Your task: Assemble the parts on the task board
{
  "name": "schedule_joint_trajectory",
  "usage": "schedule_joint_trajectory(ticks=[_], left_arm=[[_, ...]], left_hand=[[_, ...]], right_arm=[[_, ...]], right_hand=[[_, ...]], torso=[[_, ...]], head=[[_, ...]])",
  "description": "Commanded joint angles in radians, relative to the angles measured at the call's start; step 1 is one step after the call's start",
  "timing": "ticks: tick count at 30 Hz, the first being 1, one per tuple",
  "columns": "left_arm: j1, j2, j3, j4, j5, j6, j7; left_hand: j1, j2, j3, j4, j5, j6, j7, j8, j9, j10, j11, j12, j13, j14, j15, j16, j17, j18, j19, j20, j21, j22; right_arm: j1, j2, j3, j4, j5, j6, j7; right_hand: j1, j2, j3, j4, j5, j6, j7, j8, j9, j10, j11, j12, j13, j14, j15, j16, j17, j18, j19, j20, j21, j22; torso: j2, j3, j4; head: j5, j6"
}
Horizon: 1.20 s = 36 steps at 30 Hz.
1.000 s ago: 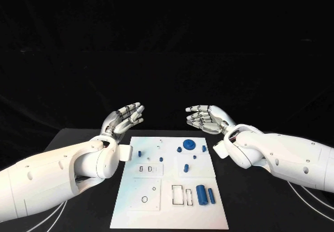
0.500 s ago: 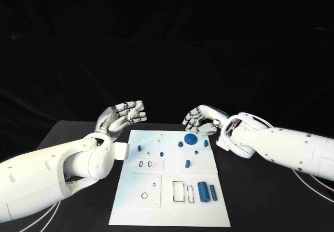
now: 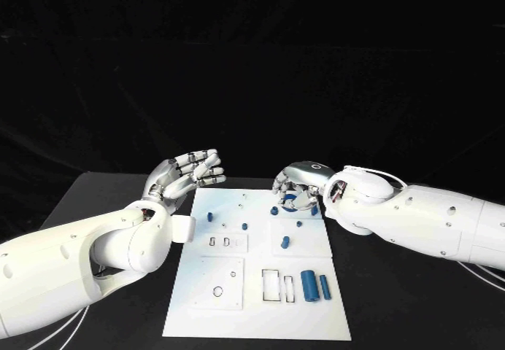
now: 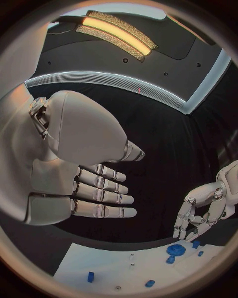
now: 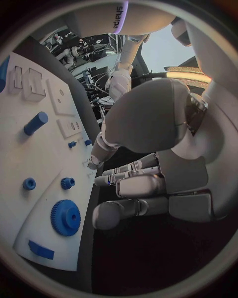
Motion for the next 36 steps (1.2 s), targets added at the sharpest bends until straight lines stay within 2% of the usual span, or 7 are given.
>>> schedule_joint_trajectory(ticks=[1, 6, 12, 24, 30, 34, 36], left_arm=[[0.003, -0.002, 0.001, 0.011, 0.008, 0.028, 0.010], [0.003, -0.007, 0.002, 0.022, 0.009, 0.030, 0.008], [0.004, -0.011, 0.003, 0.027, 0.009, 0.030, 0.006], [0.006, -0.017, 0.004, 0.035, 0.009, 0.028, 0.003], [0.008, -0.020, 0.005, 0.039, 0.009, 0.027, 0.001], [0.009, -0.021, 0.005, 0.039, 0.010, 0.027, -0.001], [0.009, -0.021, 0.005, 0.039, 0.010, 0.027, -0.001]], left_hand=[[0.011, 0.001, -0.006, -0.001, -0.005, -0.006, 0.044, -0.004, -0.001, -0.009, 0.000, -0.006, -0.001, 0.006, 0.002, -0.007, 0.001, 0.013, 0.011, -0.001, 0.006, -0.001], [0.011, 0.001, -0.007, -0.001, -0.005, -0.007, 0.044, -0.005, -0.001, -0.010, -0.001, -0.008, -0.001, 0.005, 0.002, -0.009, 0.001, 0.013, 0.014, -0.001, 0.008, -0.001], [0.010, 0.002, -0.008, 0.000, -0.005, -0.009, 0.045, -0.006, -0.002, -0.010, 0.000, -0.009, -0.001, 0.005, 0.002, -0.010, 0.001, 0.013, 0.016, -0.002, 0.008, -0.001], [0.009, 0.003, -0.009, 0.000, -0.005, -0.007, 0.046, -0.005, -0.001, -0.010, 0.001, -0.010, -0.001, 0.006, 0.002, -0.010, 0.001, 0.013, 0.017, -0.002, 0.009, -0.001], [0.009, 0.003, -0.009, 0.000, -0.005, -0.007, 0.046, -0.005, -0.001, -0.010, 0.001, -0.010, -0.001, 0.006, 0.002, -0.010, 0.001, 0.013, 0.017, -0.002, 0.009, -0.001], [0.008, 0.004, -0.009, 0.001, -0.005, -0.006, 0.047, -0.005, -0.001, -0.010, 0.001, -0.010, -0.001, 0.006, 0.002, -0.011, 0.001, 0.013, 0.019, -0.002, 0.009, -0.001], [0.008, 0.004, -0.009, 0.001, -0.005, -0.006, 0.047, -0.005, -0.001, -0.010, 0.001, -0.010, -0.001, 0.006, 0.002, -0.011, 0.001, 0.013, 0.019, -0.002, 0.009, -0.001]], right_arm=[[0.000, 0.007, 0.000, -0.003, -0.097, 0.047, -0.065], [-0.002, 0.016, 0.000, -0.009, -0.116, 0.064, -0.087], [-0.005, 0.024, 0.000, -0.015, -0.123, 0.071, -0.093], [-0.011, 0.045, -0.002, -0.032, -0.131, 0.089, -0.097], [-0.016, 0.053, -0.003, -0.041, -0.133, 0.089, -0.097], [-0.018, 0.057, -0.003, -0.046, -0.133, 0.092, -0.097], [-0.018, 0.058, -0.003, -0.047, -0.134, 0.093, -0.098]], right_hand=[[-0.002, -0.018, -0.003, 0.011, 0.004, -0.005, 0.005, -0.008, 0.006, -0.022, 0.006, -0.002, 0.001, 0.060, 0.009, 0.067, 0.082, -0.024, 0.016, 0.005, 0.075, 0.094], [-0.005, -0.025, -0.011, 0.024, 0.007, -0.011, 0.003, -0.017, 0.016, -0.054, 0.010, -0.002, 0.007, 0.058, 0.013, 0.117, 0.139, -0.032, 0.017, 0.018, 0.144, 0.181], [-0.001, -0.024, -0.010, 0.025, 0.012, -0.012, 0.003, -0.018, 0.019, -0.059, 0.011, -0.002, 0.009, 0.057, 0.014, 0.122, 0.145, -0.032, 0.015, 0.021, 0.153, 0.192], [0.001, -0.021, -0.009, 0.029, 0.019, -0.008, 0.005, -0.019, 0.025, -0.066, 0.013, -0.002, 0.012, 0.058, 0.016, 0.138, 0.166, -0.036, 0.019, 0.024, 0.181, 0.229], [0.005, -0.014, -0.004, 0.030, 0.021, -0.002, 0.005, -0.017, 0.029, -0.064, 0.013, 0.000, 0.015, 0.058, 0.016, 0.142, 0.169, -0.036, 0.018, 0.026, 0.189, 0.239], [0.011, -0.008, 0.006, 0.030, 0.023, 0.003, 0.003, -0.016, 0.033, -0.053, 0.011, 0.005, 0.019, 0.059, 0.015, 0.149, 0.177, -0.038, 0.020, 0.027, 0.203, 0.258], [0.015, -0.004, 0.012, 0.030, 0.023, 0.005, 0.002, -0.015, 0.035, -0.043, 0.009, 0.009, 0.022, 0.060, 0.014, 0.154, 0.185, -0.040, 0.024, 0.026, 0.214, 0.274]], torso=[[0.015, -0.0030, 0.0019], [0.022, -0.0052, 0.0062], [0.027, -0.0065, 0.0084], [0.040, -0.0109, 0.0135], [0.044, -0.0125, 0.0148], [0.048, -0.0149, 0.0193], [0.051, -0.0149, 0.0192]], head=[[-0.002, 0.000], [-0.003, -0.002], [-0.002, -0.004], [-0.004, 0.000], [-0.004, 0.003], [-0.005, 0.002], [-0.005, 0.004]])
